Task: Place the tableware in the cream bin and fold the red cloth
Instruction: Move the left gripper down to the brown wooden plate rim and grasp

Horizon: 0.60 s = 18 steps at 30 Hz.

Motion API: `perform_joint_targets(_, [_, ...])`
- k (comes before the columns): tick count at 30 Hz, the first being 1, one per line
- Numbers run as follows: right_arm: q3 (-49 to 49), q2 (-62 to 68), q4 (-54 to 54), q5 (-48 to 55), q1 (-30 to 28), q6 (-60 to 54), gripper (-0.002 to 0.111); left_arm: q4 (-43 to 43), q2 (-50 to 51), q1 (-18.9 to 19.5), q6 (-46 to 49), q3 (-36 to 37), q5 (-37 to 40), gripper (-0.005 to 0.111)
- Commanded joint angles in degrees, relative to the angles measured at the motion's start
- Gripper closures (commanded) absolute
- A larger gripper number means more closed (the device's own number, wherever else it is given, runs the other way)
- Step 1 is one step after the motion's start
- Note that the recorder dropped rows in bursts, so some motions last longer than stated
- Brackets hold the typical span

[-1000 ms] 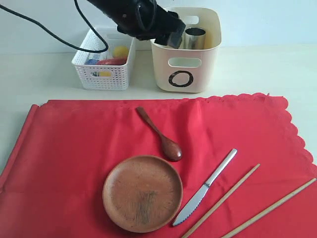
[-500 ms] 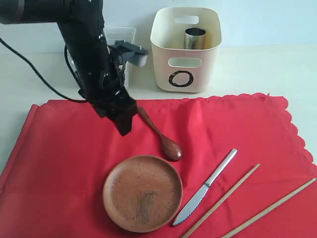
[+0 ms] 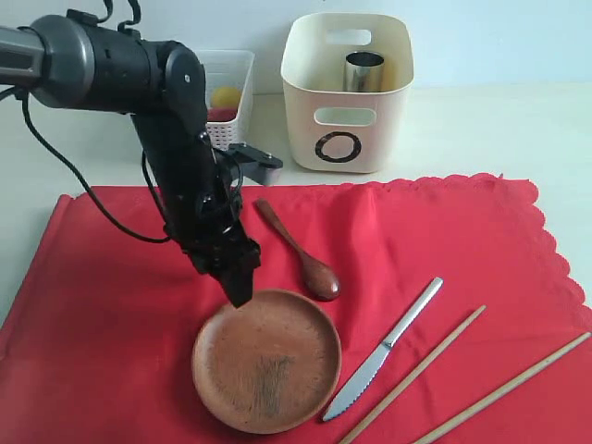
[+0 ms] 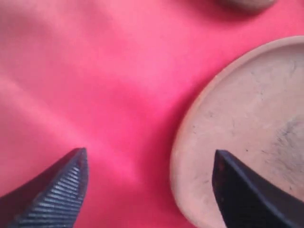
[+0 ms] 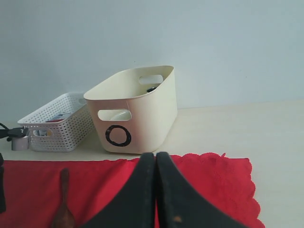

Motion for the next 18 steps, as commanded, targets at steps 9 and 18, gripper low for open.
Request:
perform_joint_targets(9, [0.3,-0.2,-0.4,-0.6,0.1,-0.1,0.108,-8.6,4.1,0.1,10.3,2.6,-0.6,0.037])
perform_joint_targets(18, [0.3,-0.2,-0.4,-0.6,0.1,-0.1,0.108,-8.6,4.2,0.1,11.7,3.6,-2.6,0.05])
